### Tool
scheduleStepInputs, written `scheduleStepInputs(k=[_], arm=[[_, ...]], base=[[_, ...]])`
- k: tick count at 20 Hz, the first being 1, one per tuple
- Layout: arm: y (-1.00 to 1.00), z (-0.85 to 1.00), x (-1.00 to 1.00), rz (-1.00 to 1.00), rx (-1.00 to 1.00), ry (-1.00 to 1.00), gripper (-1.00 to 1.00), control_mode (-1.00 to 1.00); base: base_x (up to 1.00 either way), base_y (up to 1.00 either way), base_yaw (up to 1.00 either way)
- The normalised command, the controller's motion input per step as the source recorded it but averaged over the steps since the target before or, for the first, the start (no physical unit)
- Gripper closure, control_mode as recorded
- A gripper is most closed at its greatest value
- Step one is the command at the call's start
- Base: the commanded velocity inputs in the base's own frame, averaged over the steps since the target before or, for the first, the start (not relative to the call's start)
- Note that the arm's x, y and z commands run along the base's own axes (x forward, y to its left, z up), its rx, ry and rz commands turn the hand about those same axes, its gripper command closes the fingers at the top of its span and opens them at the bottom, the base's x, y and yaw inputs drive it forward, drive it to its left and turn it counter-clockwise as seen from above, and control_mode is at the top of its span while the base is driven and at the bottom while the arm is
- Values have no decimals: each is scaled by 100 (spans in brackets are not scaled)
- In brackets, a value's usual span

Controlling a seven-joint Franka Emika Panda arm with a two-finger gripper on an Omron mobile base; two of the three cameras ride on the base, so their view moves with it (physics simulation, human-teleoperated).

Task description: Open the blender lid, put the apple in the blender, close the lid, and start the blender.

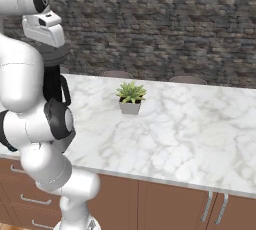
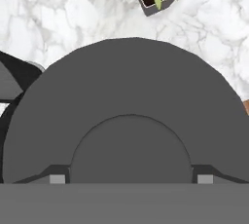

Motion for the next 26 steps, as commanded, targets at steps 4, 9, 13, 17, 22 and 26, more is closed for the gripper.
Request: scheduleStepInputs(k=[4, 9, 13, 17, 22, 26], arm=[[56, -3, 0, 0, 0, 3, 100, -100], [49, -21, 0, 0, 0, 1, 100, -100], [24, -34, 0, 0, 0, 1, 100, -100], [-4, -32, -1, 0, 0, 0, 100, -100], [-15, -11, 21, 0, 1, -1, 100, -100], [-3, 0, 41, 0, 3, -12, 100, -100]], base=[[0, 0, 0], [0, 0, 0], [0, 0, 0], [0, 0, 0], [0, 0, 0], [0, 0, 0]])
